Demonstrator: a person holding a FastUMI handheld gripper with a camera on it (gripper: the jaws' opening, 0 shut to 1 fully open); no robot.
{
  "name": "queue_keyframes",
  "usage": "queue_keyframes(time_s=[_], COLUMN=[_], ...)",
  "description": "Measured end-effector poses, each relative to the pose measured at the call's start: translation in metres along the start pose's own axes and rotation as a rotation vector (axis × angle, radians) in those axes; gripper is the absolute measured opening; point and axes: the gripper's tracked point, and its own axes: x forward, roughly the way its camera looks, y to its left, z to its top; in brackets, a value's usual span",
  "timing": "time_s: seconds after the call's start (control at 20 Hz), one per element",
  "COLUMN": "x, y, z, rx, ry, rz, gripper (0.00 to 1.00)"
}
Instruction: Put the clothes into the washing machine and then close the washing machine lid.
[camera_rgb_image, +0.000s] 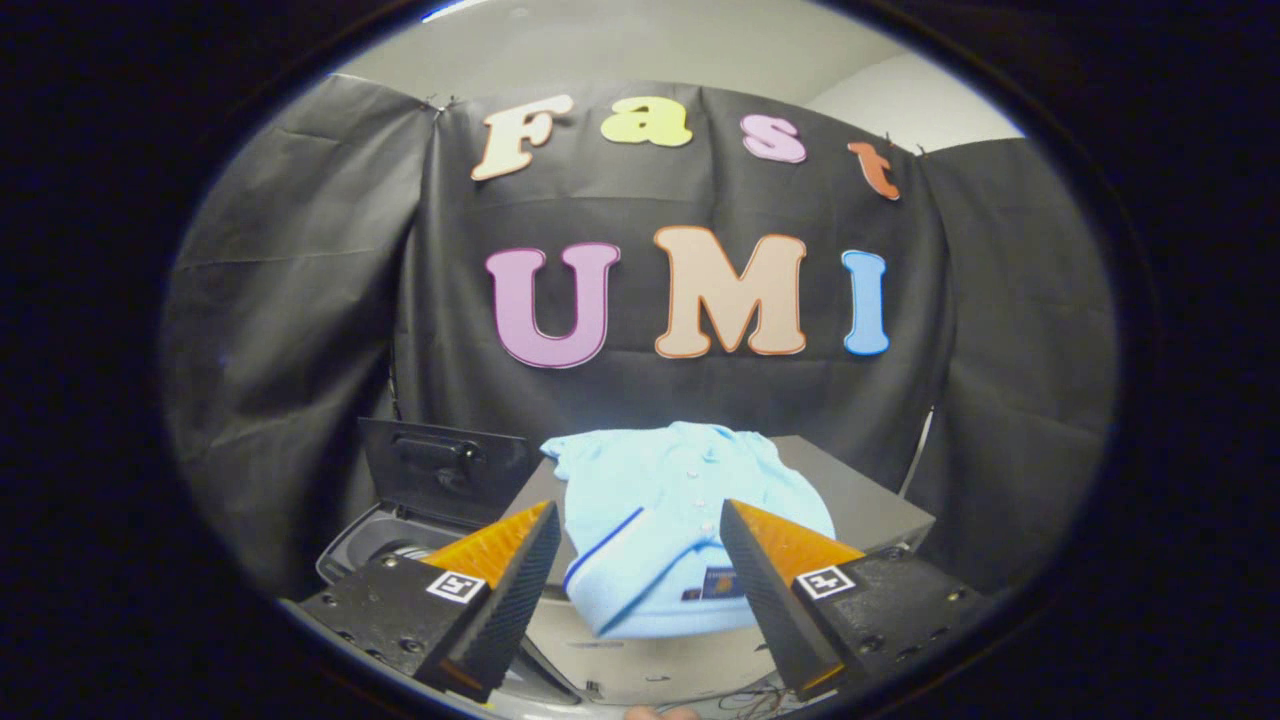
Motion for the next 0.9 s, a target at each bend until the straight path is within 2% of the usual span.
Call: queue_keyframes(time_s=[0.2,0.4,0.5,0.75,0.9], x=[0.056,0.106,0.127,0.147,0.154], y=[0.000,-0.021,-0.028,-0.038,-0.037], z=[0.012,0.010,-0.003,-0.039,-0.060], rx=[0.009,-0.095,-0.108,-0.051,-0.035], ry=[0.112,0.197,0.271,0.442,0.506], rz=[-0.001,-0.070,-0.088,-0.109,-0.089], gripper=[0.97,0.98,0.98,0.98,0.98])
